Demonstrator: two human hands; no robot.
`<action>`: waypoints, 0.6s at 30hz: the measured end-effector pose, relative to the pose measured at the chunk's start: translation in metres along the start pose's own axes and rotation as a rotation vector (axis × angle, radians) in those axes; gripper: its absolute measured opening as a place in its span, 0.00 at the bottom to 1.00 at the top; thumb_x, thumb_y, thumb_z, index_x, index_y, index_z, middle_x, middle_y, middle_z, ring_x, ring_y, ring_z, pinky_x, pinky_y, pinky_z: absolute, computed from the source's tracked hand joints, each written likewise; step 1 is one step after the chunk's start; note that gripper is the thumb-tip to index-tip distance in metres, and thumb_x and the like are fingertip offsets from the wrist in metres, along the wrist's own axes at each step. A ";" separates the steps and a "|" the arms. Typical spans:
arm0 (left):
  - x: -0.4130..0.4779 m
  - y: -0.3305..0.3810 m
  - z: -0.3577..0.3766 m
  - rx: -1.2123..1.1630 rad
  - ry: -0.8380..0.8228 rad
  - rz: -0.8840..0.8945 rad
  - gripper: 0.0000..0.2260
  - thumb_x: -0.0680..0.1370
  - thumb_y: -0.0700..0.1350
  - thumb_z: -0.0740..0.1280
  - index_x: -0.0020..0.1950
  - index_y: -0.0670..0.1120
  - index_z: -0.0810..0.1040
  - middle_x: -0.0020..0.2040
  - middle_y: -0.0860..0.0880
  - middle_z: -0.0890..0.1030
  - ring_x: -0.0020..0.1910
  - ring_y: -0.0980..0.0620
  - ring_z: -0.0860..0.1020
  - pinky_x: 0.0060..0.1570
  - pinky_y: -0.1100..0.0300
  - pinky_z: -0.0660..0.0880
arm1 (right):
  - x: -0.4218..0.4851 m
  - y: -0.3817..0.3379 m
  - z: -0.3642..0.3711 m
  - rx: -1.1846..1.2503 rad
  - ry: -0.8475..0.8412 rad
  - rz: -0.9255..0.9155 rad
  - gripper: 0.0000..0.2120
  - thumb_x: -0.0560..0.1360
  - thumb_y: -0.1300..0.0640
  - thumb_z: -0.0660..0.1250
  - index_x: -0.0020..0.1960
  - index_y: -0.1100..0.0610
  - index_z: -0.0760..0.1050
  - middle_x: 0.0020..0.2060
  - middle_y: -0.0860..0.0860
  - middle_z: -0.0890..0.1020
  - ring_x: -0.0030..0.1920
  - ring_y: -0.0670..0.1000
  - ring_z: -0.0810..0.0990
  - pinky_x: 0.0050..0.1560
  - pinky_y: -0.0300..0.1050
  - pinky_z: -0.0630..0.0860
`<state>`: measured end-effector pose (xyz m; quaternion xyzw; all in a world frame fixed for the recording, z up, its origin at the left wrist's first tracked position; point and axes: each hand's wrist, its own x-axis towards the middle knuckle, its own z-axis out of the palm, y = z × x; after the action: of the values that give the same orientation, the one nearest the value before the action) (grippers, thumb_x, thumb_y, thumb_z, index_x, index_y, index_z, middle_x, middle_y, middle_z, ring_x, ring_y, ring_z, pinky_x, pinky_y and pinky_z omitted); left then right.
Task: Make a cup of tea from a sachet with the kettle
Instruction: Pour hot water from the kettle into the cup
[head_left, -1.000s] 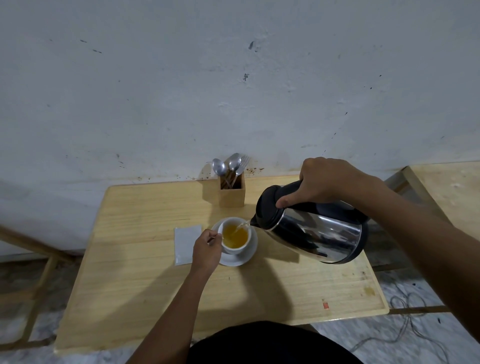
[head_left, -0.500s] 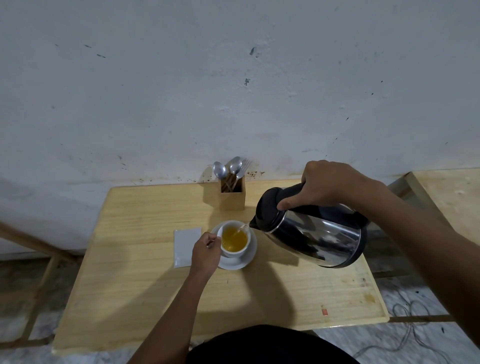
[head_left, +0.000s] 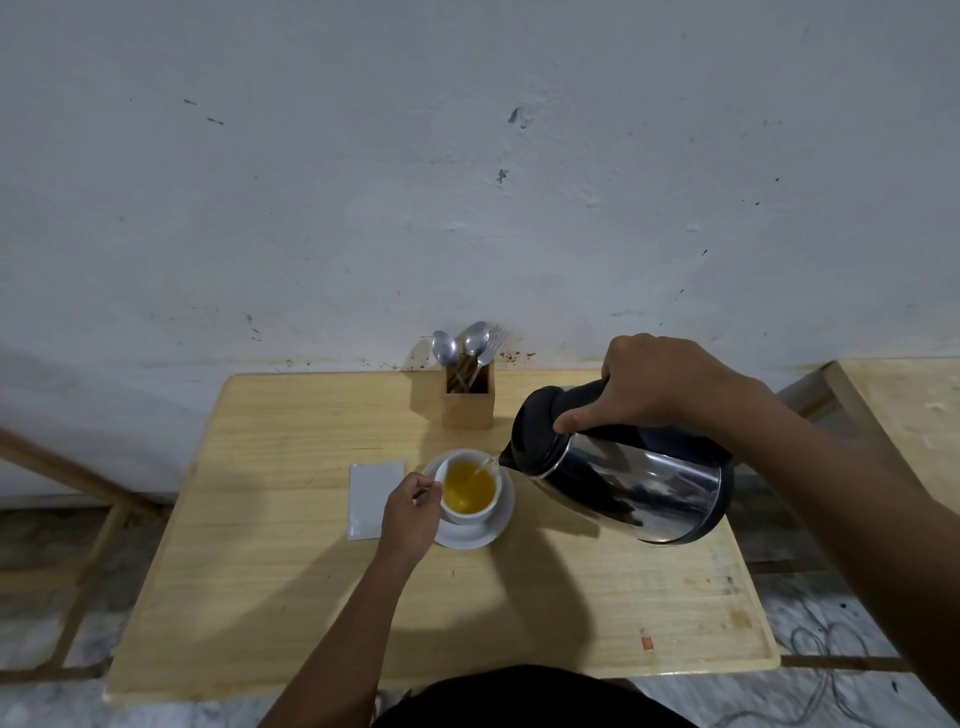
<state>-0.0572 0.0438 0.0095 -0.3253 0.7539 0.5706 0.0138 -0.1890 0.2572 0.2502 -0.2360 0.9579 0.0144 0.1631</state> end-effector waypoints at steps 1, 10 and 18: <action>0.000 0.000 0.000 -0.002 0.003 0.003 0.07 0.79 0.44 0.63 0.45 0.43 0.77 0.38 0.50 0.77 0.39 0.51 0.75 0.41 0.54 0.73 | 0.001 0.003 0.000 0.011 -0.001 0.001 0.35 0.58 0.23 0.68 0.29 0.56 0.66 0.24 0.48 0.70 0.27 0.50 0.70 0.32 0.43 0.66; -0.003 0.003 0.008 -0.031 0.083 -0.010 0.06 0.78 0.41 0.63 0.42 0.43 0.76 0.35 0.49 0.76 0.35 0.52 0.73 0.35 0.60 0.68 | 0.003 0.051 0.011 0.317 -0.001 -0.008 0.36 0.50 0.23 0.69 0.25 0.57 0.71 0.21 0.50 0.68 0.24 0.50 0.67 0.31 0.45 0.63; -0.003 0.003 0.018 -0.011 0.193 -0.034 0.07 0.78 0.40 0.62 0.41 0.42 0.75 0.33 0.49 0.75 0.35 0.50 0.73 0.36 0.58 0.68 | 0.003 0.110 0.034 0.625 0.178 -0.032 0.42 0.49 0.22 0.71 0.25 0.65 0.71 0.20 0.52 0.68 0.23 0.50 0.68 0.29 0.47 0.65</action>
<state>-0.0624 0.0618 0.0070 -0.3917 0.7429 0.5405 -0.0508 -0.2315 0.3570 0.2113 -0.1898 0.9227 -0.3035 0.1434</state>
